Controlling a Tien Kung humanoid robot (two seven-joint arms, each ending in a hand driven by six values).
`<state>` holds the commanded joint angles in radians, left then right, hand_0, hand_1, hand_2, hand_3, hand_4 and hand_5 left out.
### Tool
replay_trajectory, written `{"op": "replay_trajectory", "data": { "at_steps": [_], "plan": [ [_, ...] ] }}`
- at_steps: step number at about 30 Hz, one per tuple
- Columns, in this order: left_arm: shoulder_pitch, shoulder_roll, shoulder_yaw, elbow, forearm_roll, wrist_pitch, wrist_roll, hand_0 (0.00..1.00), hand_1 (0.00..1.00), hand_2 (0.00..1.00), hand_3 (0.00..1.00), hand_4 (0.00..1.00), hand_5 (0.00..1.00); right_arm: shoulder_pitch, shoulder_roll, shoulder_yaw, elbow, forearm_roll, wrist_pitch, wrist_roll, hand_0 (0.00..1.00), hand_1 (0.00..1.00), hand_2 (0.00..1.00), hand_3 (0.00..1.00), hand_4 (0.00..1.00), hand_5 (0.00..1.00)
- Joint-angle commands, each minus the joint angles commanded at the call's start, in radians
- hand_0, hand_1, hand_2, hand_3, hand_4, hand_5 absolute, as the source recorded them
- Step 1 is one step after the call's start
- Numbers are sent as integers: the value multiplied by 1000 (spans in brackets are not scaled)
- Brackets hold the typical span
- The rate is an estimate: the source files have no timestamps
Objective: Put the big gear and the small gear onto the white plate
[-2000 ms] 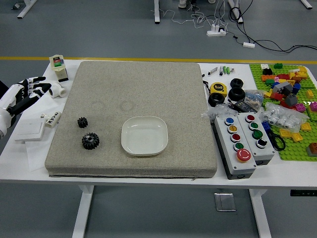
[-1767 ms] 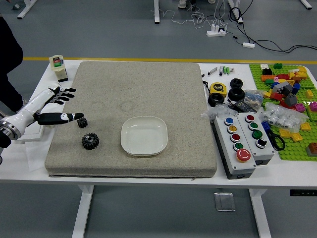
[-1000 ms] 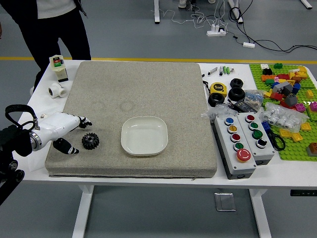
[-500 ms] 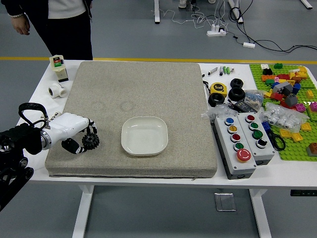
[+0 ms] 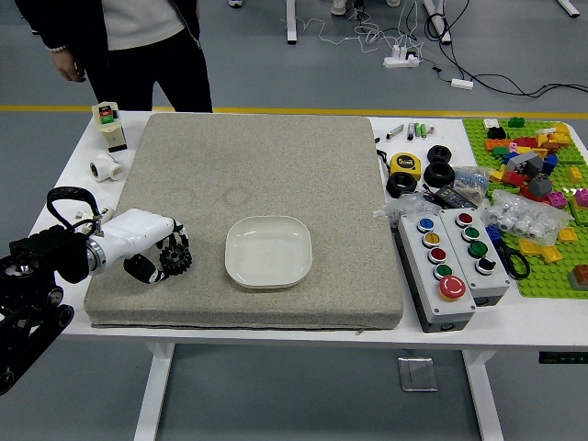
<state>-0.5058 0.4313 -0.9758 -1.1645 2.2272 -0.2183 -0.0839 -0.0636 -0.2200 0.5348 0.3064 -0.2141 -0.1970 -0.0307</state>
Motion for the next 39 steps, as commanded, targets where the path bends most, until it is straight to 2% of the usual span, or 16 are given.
{"op": "replay_trajectory", "data": {
  "at_steps": [15,23,29,32,39],
  "plan": [
    [1,-10,-51,-1,-96,3,11,380,425,476,531,288,2,-1,1,7,-2,-4,-1,3,779,817,852,821,957,819],
    [-25,-30,-41,-51,-103,7,17,376,423,474,532,284,2,-2,1,8,-1,-3,-1,4,778,816,852,819,957,819],
    [-79,-77,11,-70,-106,16,16,376,422,475,533,281,2,-3,0,8,1,-5,-1,4,778,816,851,819,957,818],
    [-112,-111,56,-63,-100,32,11,372,422,476,533,278,2,-2,-1,7,2,-4,-2,5,777,815,850,818,956,818],
    [-147,-158,142,-35,-80,42,4,373,433,486,543,302,2,-2,-2,6,3,-4,-3,6,777,815,850,818,956,816]
  ]
}}
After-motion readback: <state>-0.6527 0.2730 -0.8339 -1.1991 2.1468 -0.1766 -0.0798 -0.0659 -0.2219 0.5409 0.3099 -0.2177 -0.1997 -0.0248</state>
